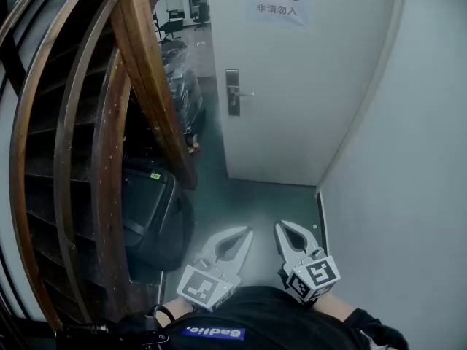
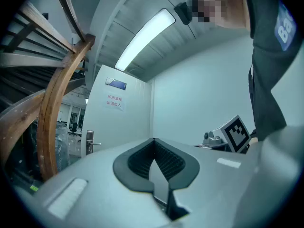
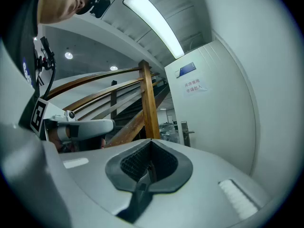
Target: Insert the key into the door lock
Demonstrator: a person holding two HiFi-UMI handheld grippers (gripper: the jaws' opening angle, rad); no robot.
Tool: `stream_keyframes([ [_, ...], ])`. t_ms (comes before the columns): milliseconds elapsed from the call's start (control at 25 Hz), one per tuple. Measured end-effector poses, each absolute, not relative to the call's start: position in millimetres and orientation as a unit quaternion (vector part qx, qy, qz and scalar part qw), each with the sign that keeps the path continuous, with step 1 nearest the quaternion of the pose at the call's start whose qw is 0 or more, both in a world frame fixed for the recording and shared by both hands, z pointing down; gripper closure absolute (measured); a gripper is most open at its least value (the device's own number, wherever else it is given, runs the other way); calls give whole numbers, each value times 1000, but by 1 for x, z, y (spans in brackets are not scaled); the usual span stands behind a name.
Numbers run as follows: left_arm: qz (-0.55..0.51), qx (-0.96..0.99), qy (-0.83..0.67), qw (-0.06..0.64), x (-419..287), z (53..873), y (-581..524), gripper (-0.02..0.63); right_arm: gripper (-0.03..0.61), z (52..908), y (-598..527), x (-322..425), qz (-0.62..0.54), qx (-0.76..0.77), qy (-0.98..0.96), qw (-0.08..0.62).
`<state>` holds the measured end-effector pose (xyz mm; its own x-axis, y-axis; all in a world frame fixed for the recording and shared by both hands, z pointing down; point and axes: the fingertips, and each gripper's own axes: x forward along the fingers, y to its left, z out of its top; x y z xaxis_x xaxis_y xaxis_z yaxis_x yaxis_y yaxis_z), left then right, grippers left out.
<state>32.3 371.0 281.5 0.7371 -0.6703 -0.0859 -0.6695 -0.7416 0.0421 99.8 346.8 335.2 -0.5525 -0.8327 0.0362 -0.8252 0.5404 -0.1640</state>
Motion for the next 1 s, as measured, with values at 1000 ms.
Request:
stream_keyframes([
  [1000,-10,922,-385,27,74,300,357,594,574,347,339,143,-106,-458,881,52],
])
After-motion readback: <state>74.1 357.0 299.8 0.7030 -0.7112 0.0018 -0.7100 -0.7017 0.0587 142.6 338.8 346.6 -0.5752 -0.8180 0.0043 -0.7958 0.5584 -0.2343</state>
